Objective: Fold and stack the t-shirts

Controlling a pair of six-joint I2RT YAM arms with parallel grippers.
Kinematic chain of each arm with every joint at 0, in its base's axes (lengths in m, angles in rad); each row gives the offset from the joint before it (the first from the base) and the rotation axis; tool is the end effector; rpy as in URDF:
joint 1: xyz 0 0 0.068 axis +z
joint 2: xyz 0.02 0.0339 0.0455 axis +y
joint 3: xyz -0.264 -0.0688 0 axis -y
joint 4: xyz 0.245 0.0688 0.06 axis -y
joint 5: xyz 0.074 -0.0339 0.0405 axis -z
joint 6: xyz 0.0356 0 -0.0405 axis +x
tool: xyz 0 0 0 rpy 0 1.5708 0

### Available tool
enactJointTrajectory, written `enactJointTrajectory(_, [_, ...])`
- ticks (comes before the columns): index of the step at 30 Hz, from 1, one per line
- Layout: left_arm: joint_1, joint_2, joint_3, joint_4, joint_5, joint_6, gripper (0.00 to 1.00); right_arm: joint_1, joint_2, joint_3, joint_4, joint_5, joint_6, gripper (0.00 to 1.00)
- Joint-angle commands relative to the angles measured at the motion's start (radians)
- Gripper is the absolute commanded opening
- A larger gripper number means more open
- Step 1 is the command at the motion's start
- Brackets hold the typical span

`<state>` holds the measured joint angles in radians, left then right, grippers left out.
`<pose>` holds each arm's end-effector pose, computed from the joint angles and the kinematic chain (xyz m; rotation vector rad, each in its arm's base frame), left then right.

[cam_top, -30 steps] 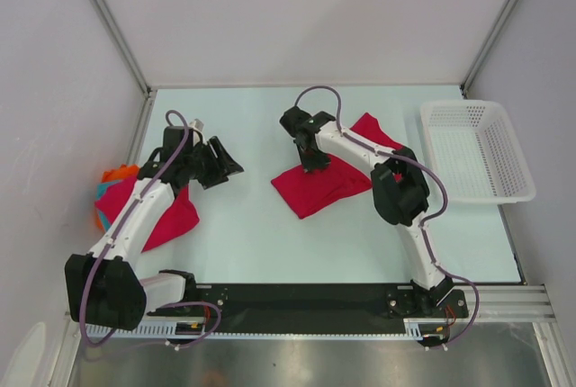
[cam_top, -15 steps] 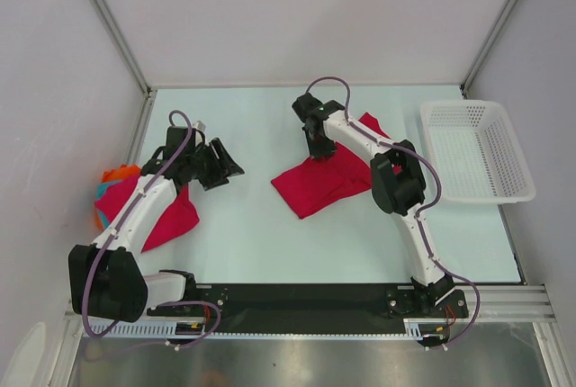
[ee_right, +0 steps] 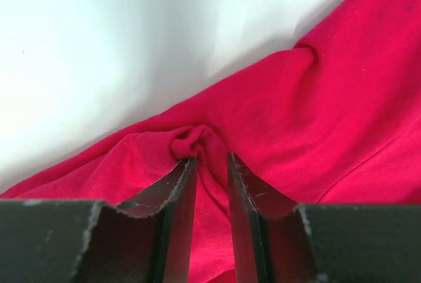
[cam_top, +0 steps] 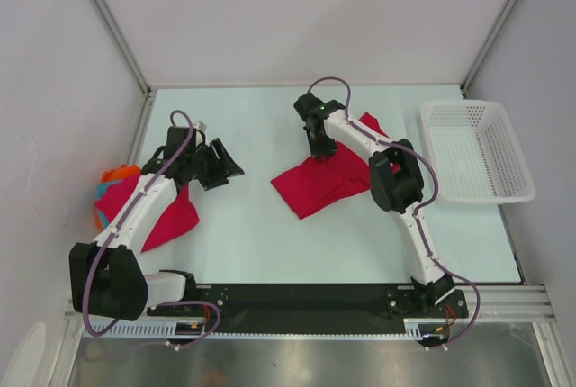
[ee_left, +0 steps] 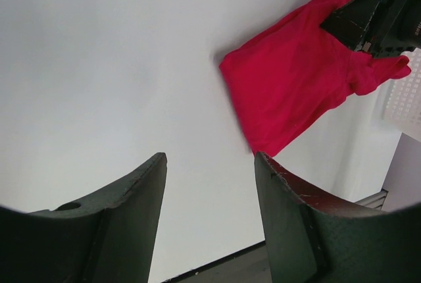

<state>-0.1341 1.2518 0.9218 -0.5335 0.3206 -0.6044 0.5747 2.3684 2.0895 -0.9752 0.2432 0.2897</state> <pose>0.2546 -0.0457 0.2596 -0.4378 2.4683 -0.7107 0.4200 0.2618 0.1850 -0.3376 2.7311 -0.1213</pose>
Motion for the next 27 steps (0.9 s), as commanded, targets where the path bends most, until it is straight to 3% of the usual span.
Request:
enactJointTrajectory(1, [0.010,-0.005,0.022,0.023,0.008,0.020,0.61,0.005,-0.026,0.050,-0.020,0.018,-0.018,0.30])
enactJointTrajectory(11, [-0.025,0.093,-0.099,0.164,0.228,-0.040,0.61,0.043,-0.199,0.021,-0.060,0.094,-0.012,0.30])
enactJointTrajectory(20, [-0.157,0.204,-0.299,0.593,0.305,-0.290,0.62,0.057,-0.400,-0.160,-0.056,0.120,0.017,0.31])
enactJointTrajectory(27, [-0.193,0.235,-0.394,0.866,0.256,-0.463,0.61,0.056,-0.521,-0.272,-0.060,0.149,0.025,0.31])
